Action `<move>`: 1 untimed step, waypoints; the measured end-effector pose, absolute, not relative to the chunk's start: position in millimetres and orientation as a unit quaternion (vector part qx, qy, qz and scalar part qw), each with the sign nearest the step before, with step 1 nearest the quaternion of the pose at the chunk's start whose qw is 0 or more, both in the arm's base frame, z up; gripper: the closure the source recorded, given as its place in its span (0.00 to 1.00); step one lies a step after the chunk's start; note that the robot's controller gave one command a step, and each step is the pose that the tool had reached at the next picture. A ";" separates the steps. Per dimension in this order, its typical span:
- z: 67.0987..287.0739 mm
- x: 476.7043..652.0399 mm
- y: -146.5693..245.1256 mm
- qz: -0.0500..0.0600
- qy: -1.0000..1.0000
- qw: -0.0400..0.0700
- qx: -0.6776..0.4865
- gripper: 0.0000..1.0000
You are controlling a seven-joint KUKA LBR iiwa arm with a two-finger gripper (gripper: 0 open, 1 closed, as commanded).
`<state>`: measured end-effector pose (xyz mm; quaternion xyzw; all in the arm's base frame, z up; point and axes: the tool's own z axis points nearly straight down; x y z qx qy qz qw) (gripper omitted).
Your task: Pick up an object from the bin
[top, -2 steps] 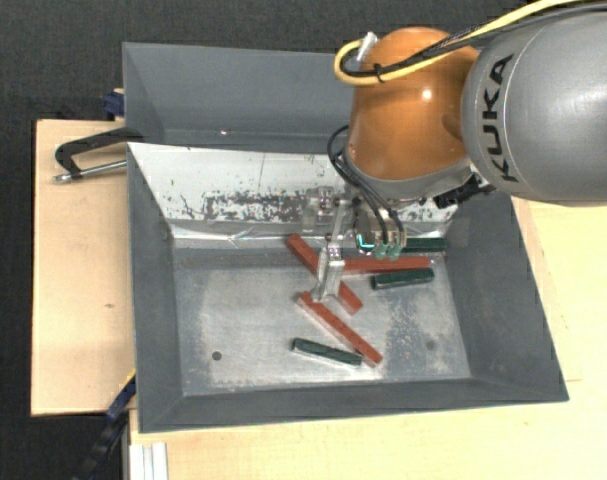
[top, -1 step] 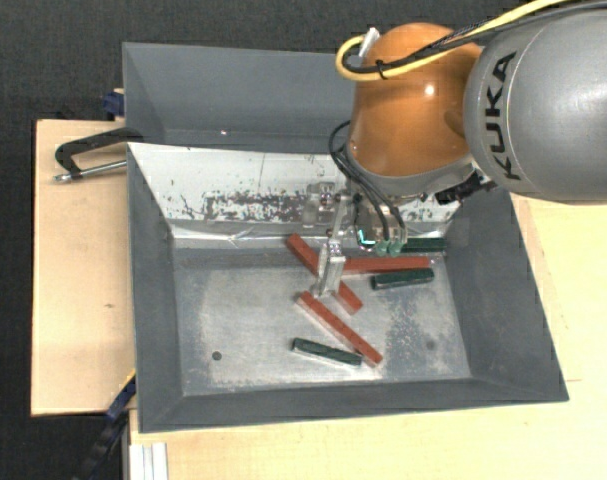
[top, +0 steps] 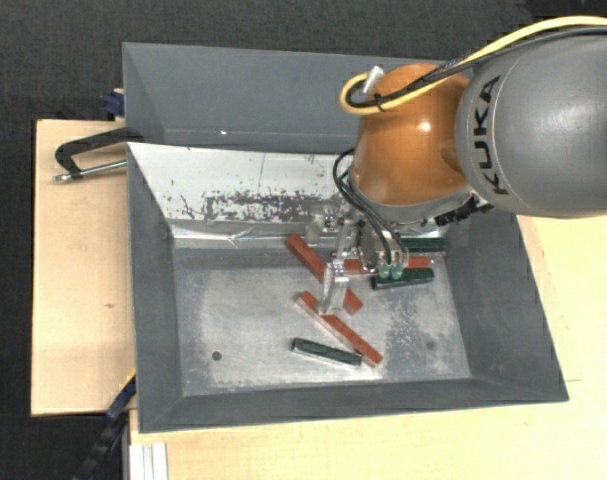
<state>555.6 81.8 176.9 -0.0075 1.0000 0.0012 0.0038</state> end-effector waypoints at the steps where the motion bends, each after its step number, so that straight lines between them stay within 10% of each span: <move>1: 131.6 567.3 82.7 0.001 1.000 0.001 0.021 0.00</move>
Offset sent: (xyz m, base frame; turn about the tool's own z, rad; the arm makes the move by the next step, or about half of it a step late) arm -0.0226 -0.0402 -0.1069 -0.1311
